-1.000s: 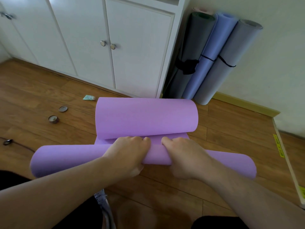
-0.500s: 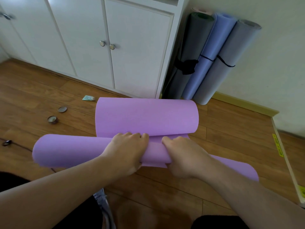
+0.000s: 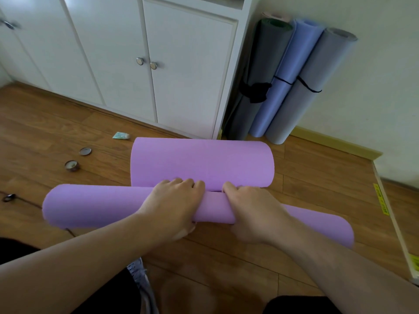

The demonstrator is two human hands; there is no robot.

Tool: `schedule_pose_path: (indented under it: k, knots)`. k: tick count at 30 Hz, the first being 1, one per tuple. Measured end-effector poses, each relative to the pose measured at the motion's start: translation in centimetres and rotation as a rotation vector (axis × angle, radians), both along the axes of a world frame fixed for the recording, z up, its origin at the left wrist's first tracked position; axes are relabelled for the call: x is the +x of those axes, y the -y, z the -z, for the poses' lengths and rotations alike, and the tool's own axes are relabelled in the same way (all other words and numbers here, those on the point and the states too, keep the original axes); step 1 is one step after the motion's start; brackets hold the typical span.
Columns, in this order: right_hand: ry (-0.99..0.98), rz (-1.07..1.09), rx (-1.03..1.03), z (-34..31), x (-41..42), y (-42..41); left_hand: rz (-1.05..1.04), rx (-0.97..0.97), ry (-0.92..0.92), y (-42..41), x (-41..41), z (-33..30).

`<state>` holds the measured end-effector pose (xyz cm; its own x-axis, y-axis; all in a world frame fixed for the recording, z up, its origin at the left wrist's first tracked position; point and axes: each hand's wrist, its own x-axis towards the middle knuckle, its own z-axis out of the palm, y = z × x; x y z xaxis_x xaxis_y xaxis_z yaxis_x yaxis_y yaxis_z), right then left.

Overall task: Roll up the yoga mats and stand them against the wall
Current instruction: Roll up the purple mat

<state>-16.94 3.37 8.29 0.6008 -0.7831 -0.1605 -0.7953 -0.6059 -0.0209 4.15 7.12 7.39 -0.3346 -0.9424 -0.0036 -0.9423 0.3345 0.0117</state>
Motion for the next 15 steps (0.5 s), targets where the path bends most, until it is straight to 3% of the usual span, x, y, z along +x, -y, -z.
schedule_pose_path:
  k: [7, 11, 15]
  knots:
    - [-0.051, -0.105, -0.161, -0.3, 0.1, -0.6, -0.074, 0.194, -0.024, 1.1, 0.3, -0.5]
    - [-0.055, -0.061, -0.103, -0.4, 0.3, -0.6, -0.035, 0.150, -0.025, 0.6, 0.2, -0.4]
    - [-0.032, 0.009, 0.005, -0.3, 0.0, 0.0, 0.053, -0.025, 0.002, 0.3, 0.2, 0.5]
